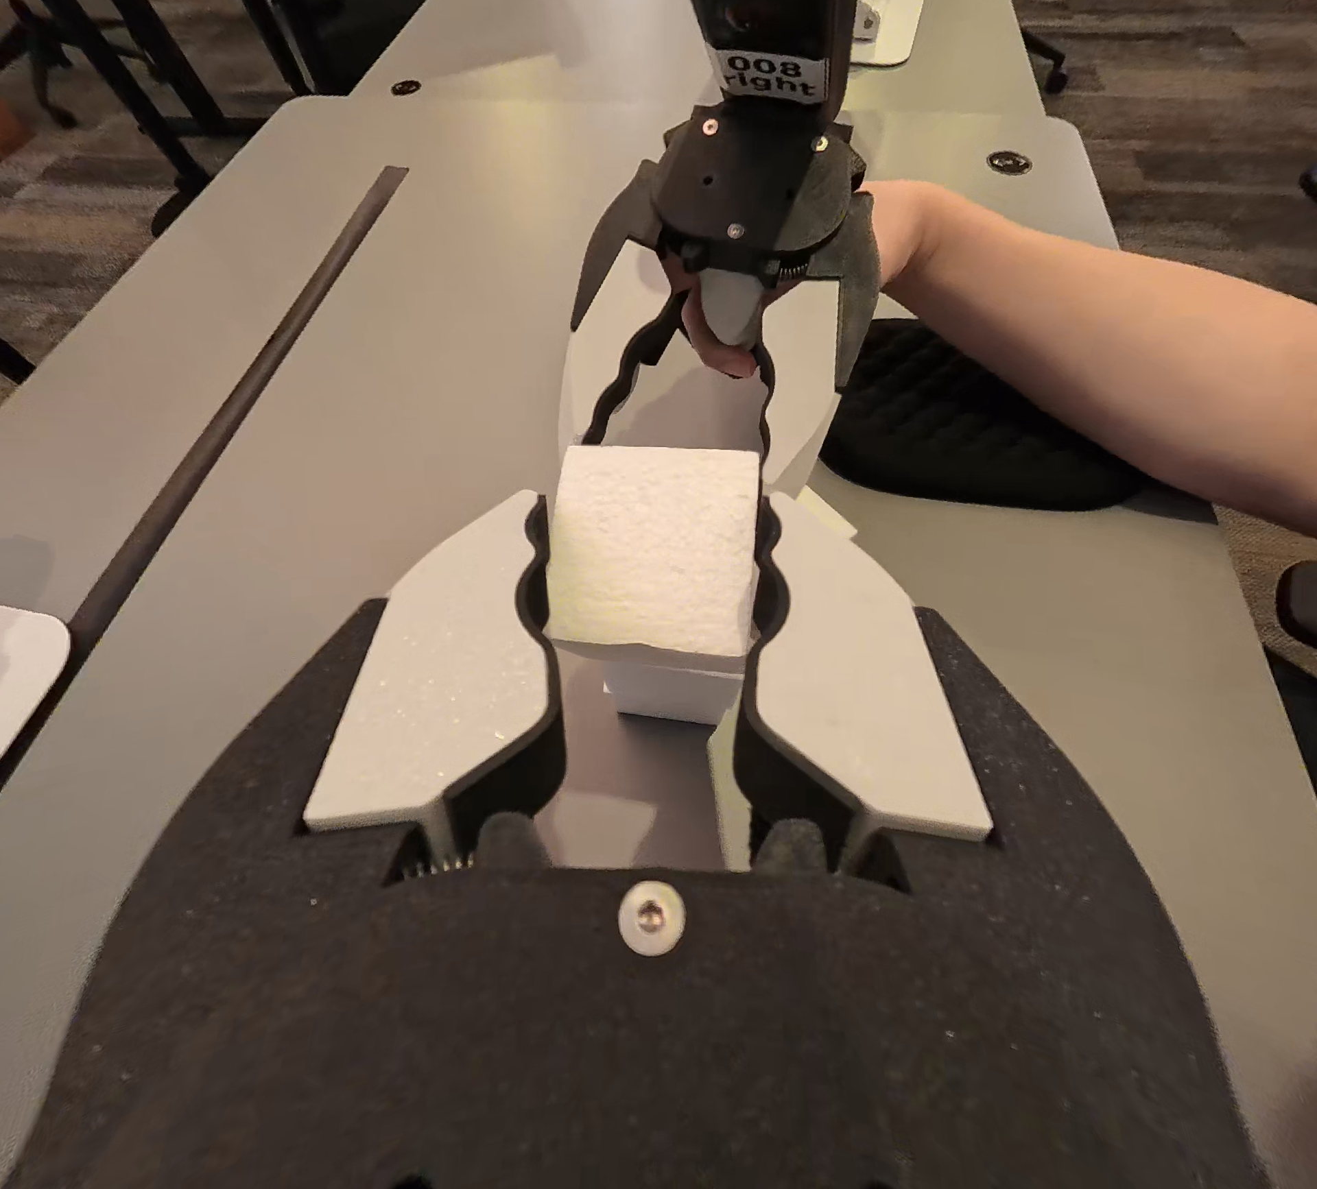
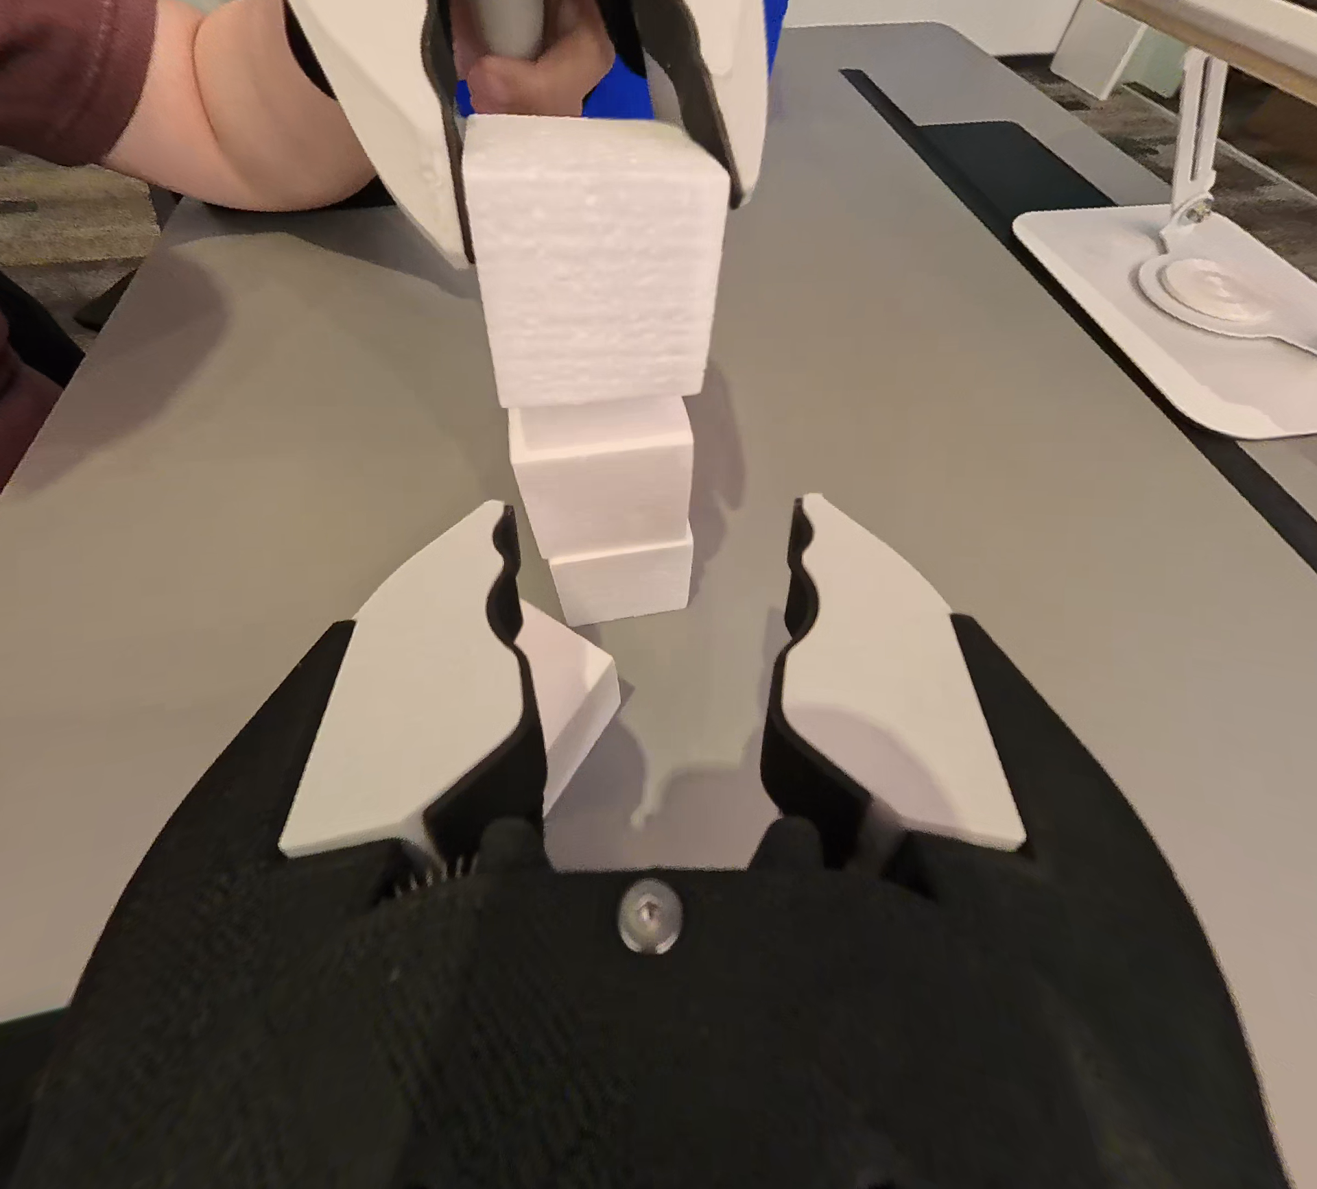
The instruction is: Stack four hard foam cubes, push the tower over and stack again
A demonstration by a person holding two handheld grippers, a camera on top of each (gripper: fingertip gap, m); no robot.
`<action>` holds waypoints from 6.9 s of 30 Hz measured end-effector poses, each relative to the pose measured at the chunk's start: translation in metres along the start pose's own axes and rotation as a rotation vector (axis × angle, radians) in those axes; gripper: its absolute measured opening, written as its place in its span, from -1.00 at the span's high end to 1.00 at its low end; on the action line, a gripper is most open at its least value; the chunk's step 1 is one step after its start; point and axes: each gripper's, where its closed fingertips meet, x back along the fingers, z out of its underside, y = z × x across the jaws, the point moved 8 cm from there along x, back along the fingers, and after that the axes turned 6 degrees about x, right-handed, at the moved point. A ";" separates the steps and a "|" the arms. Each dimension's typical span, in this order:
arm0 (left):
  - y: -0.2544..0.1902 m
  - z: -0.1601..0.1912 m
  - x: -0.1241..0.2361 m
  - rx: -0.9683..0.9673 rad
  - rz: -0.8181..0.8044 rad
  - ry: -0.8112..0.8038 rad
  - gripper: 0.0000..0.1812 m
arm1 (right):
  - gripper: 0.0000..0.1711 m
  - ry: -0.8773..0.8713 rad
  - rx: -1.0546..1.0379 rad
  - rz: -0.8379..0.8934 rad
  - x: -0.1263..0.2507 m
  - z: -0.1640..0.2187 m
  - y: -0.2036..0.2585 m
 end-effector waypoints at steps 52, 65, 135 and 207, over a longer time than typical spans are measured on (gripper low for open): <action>0.038 -0.039 0.116 0.003 -0.161 -0.269 0.14 | 0.32 0.135 -0.137 0.381 0.069 -0.084 0.029; 0.057 -0.028 0.107 0.035 -0.214 -0.198 0.13 | 0.32 0.134 0.032 -0.167 0.011 -0.127 -0.015; 0.072 -0.027 0.143 0.059 -0.311 -0.233 0.23 | 0.99 0.433 -0.319 -0.489 0.031 0.026 -0.029; 0.031 0.202 0.147 0.014 -0.185 0.156 0.15 | 0.19 0.206 -0.023 -0.082 -0.025 -0.006 0.017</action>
